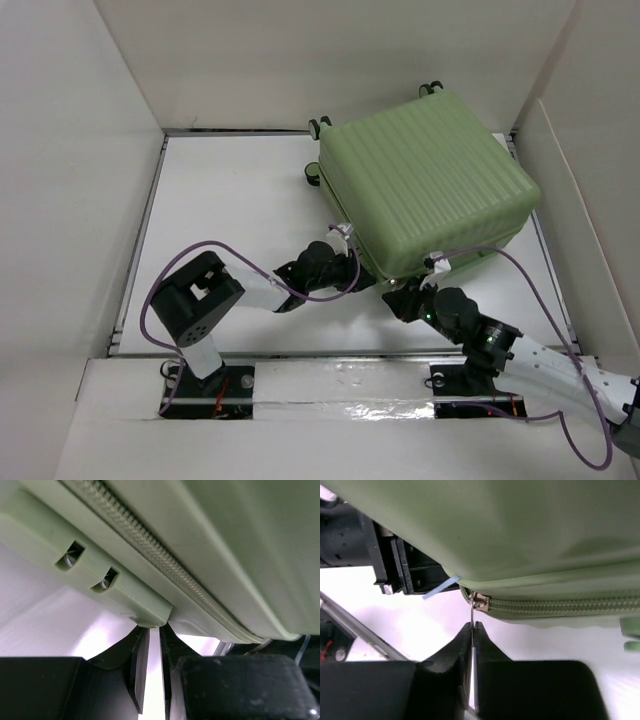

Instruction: Pack the luggage

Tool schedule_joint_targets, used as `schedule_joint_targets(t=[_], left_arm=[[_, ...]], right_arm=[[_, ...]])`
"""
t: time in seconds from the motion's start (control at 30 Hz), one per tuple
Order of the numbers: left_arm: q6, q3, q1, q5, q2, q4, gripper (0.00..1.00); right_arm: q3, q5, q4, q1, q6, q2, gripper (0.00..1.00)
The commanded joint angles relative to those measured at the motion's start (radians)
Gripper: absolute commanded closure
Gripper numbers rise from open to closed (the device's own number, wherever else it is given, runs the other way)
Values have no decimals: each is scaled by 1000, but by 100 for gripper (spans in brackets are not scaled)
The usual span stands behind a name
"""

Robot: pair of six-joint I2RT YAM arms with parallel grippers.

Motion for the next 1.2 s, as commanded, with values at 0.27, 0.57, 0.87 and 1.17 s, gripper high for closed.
schedule_joint_targets(t=[0.27,0.57,0.87,1.17], left_arm=[[12,43,-7,-27,-26,124,89],[9,64,-7,-26,-6,129,89],[13,116,-47,-85,28,141,91],[7,314,-87,-79,189,142,93]], right_arm=[[69,128,-17,21,3,-54,61],[98,153,52,21,20,64,75],[51,136,129,59,54,44,100],[233,228,-17,214,-6,147,100]])
